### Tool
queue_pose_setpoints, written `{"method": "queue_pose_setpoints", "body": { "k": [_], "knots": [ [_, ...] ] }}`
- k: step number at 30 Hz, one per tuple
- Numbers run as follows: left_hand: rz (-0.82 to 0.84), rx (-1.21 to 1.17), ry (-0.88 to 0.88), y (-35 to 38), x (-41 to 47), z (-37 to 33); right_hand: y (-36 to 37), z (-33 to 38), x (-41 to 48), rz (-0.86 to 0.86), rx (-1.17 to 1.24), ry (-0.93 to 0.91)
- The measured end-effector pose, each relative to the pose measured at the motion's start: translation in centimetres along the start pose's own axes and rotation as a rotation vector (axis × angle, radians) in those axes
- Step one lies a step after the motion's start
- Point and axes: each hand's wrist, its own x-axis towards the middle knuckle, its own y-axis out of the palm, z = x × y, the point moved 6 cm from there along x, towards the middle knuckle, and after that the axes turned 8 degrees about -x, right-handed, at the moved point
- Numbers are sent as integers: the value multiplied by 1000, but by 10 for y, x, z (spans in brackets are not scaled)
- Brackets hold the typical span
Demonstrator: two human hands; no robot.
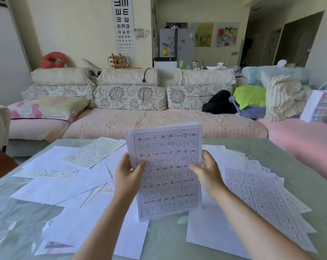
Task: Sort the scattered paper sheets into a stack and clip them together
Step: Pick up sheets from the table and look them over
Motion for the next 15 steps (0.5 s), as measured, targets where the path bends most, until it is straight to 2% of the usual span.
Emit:
{"method": "queue_pose_setpoints", "body": {
  "k": [3, 7, 9, 12, 15],
  "knots": [
    [15, 8, 63, 12, 1, -5, 10, -5, 1, 1, -12, 20],
    [34, 4, 134, 17, 8, -5, 7, 3, 10, -110, -57, 5],
    [69, 45, 94, 17, 9, 8, 10, -3, 11, -52, -133, 29],
    [125, 195, 14, 22, 4, 26, 13, -25, -3, 25, -253, 179],
    [105, 289, -22, 25, 1, 23, 11, -20, -8, -5, -327, 163]
  ]
}}
